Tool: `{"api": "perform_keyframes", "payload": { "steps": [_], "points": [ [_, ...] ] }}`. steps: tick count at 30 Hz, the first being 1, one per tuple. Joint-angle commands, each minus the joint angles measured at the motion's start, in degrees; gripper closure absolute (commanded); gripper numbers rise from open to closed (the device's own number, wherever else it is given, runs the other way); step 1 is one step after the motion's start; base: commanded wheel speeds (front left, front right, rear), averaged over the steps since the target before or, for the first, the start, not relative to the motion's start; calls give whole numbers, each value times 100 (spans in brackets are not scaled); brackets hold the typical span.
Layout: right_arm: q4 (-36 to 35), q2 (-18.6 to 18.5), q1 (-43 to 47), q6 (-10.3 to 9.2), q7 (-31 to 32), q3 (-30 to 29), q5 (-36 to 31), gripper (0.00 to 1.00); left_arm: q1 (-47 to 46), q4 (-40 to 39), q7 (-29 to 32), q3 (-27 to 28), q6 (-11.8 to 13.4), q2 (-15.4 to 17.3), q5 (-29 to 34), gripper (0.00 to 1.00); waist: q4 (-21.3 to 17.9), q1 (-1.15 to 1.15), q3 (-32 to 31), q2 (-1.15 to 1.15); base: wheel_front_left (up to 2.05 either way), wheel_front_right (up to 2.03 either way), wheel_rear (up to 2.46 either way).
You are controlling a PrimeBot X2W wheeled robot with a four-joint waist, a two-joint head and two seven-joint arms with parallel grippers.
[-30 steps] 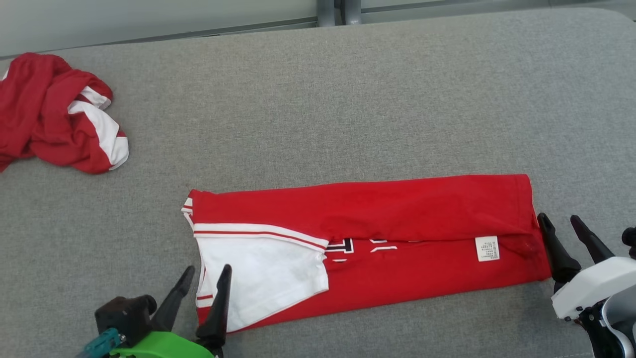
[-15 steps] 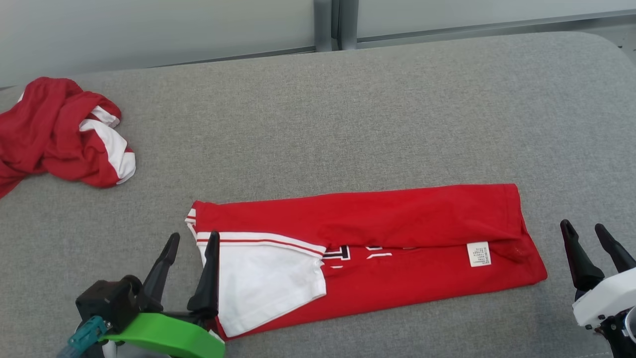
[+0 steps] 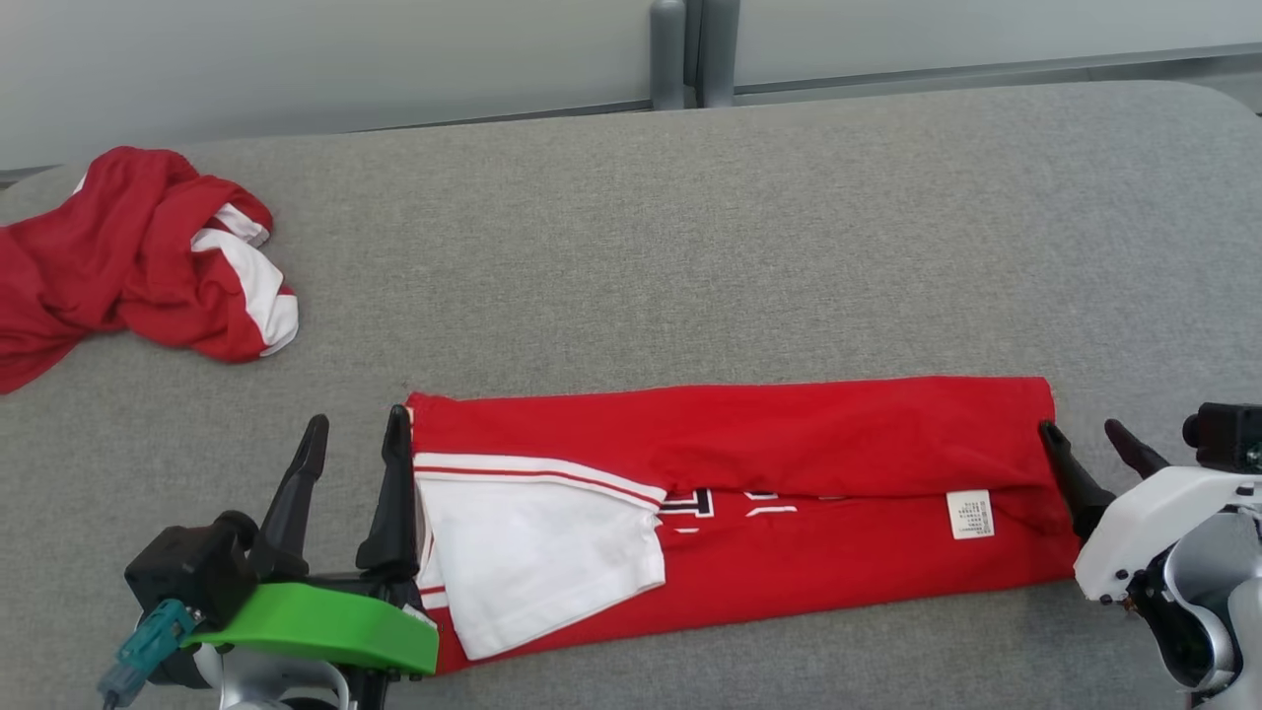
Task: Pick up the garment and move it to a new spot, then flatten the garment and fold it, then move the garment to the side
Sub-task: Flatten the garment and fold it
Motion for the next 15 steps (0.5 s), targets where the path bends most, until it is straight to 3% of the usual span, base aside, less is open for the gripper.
{"api": "perform_keyframes", "payload": {
  "steps": [1, 6, 15],
  "points": [
    [266, -21, -112, 1, -47, 1, -108, 0, -68, 1, -52, 48, 33, 22, -32, 0, 117, 0, 40, 58, 0, 0, 0],
    [1146, -11, -309, 1, -229, -44, -140, 0, -9, -6, -110, 86, 51, 10, -69, 0, 293, 0, 96, 58, 0, 0, 0],
    [1895, 27, -503, 1, -296, 60, 32, 0, 17, 2, -162, 115, 68, 19, -87, 0, 339, 0, 129, 58, 0, 0, 0]
  ]
}}
